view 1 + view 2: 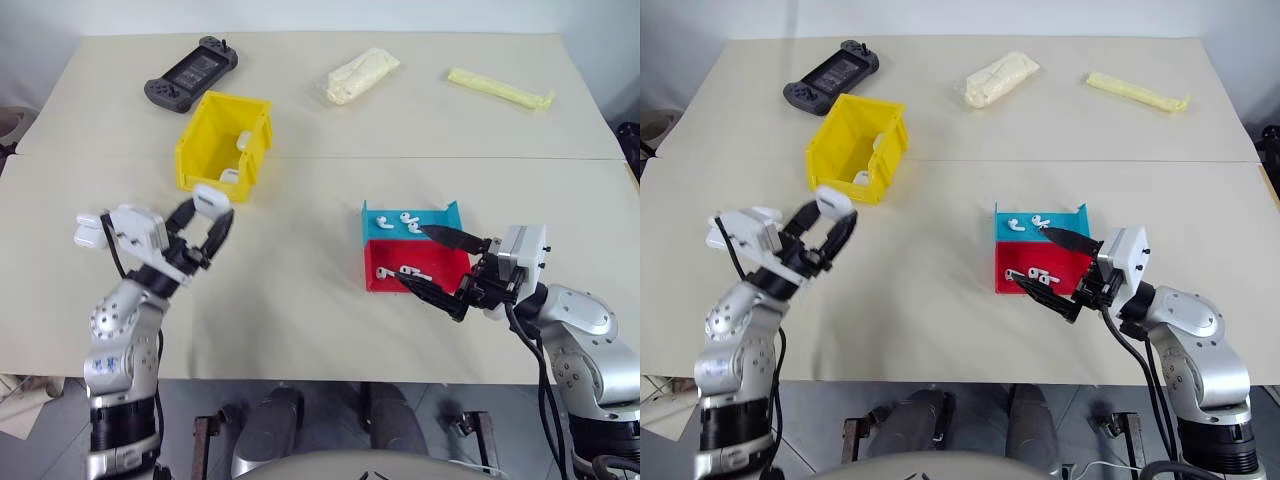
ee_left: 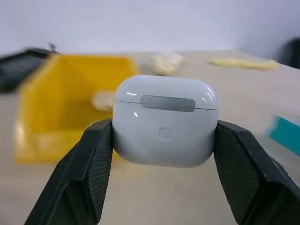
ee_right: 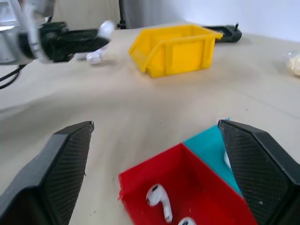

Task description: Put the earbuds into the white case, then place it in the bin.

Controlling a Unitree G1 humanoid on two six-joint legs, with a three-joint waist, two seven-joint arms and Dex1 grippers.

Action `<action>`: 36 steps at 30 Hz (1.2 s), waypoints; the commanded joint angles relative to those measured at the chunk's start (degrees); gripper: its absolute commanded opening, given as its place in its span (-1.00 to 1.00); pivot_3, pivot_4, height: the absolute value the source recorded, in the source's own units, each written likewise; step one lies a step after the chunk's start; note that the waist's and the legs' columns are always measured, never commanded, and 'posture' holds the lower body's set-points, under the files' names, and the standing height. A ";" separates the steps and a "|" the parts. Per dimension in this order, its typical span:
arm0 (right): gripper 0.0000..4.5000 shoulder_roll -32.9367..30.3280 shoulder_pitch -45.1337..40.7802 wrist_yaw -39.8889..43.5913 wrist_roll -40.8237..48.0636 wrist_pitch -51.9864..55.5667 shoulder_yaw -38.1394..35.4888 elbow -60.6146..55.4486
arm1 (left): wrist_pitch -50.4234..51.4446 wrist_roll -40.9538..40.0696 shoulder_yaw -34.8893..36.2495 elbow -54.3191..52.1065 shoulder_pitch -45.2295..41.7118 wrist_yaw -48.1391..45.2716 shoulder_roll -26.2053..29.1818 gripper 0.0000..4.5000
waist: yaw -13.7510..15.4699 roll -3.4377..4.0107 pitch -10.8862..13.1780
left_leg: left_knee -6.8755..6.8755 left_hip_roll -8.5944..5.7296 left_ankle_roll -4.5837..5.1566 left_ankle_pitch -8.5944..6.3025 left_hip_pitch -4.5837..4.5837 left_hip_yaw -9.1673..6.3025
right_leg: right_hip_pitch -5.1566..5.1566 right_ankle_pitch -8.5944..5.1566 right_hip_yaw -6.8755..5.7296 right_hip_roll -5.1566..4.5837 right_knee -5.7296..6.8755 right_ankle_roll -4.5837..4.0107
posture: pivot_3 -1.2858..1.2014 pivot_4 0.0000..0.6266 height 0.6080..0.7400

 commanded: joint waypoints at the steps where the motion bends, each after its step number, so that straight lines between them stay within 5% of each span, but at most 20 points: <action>1: 0.99 0.14 -1.28 -0.79 0.45 -1.03 -0.11 -1.52 | -3.16 6.35 -1.17 10.82 -8.90 4.17 2.55 0.26 | -0.05 -0.01 0.00 | 0.00 -0.01 0.00 0.00 -0.01 0.00 | 0.00 0.00 0.00 0.00 0.00 0.00 | 0.03 -0.52 1.00; 6: 0.99 -0.16 -2.85 -1.67 0.65 -0.95 -0.28 -1.45 | -7.23 10.54 -3.03 31.62 -24.92 6.53 3.56 0.26 | -0.62 -0.06 -0.02 | -0.01 -0.05 0.04 -0.02 -0.05 -0.01 | -0.04 0.01 -0.15 -0.04 0.23 0.02 | 0.03 -0.52 1.00; 12: 0.99 0.63 -3.31 -3.23 0.57 -1.59 -0.32 -1.92 | -11.13 11.67 -4.32 41.50 -31.21 5.46 3.86 0.26 | -1.62 -0.07 -0.02 | -0.03 -0.06 0.09 -0.05 -0.04 0.07 | -0.09 0.01 -0.31 -0.14 0.23 0.02 | 0.03 -0.52 1.00; 13: 1.00 0.78 -3.34 -3.44 0.55 -1.70 -0.12 -2.08 | -11.48 11.45 -4.16 41.83 -31.52 5.46 3.89 0.58 | -1.78 -0.07 -0.02 | -0.03 -0.06 0.08 -0.05 -0.04 0.07 | -0.09 0.01 -0.31 -0.14 0.25 0.02 | 0.03 -0.52 1.00; 16: 1.00 1.43 -3.53 -3.90 0.45 -2.48 0.18 -2.30 | -11.89 11.41 -4.01 41.17 -31.32 5.48 4.15 0.98 | -2.01 -0.07 -0.02 | -0.02 -0.04 0.08 -0.05 -0.04 0.06 | -0.10 0.01 -0.31 -0.13 0.30 0.02 | 0.03 -0.52 1.00; 26: 1.00 0.78 -5.04 -0.16 -0.51 -5.57 2.19 -0.14 | 2.50 3.86 -2.63 15.02 -17.76 -1.78 9.03 0.99 | -2.37 -0.07 -0.02 | -0.02 -0.02 0.08 -0.05 -0.03 0.06 | -0.15 0.01 -0.32 -0.16 0.36 0.02 | 0.03 -0.52 1.00; 36: 1.00 -3.82 -9.64 11.00 -0.25 -6.59 3.55 7.93 | 2.82 -5.93 2.86 -8.86 12.35 -22.86 19.95 0.99 | -2.04 -0.06 -0.02 | -0.03 -0.02 0.10 -0.07 0.00 0.08 | -0.07 0.01 -0.31 -0.23 0.28 -0.02 | 0.03 -0.52 1.00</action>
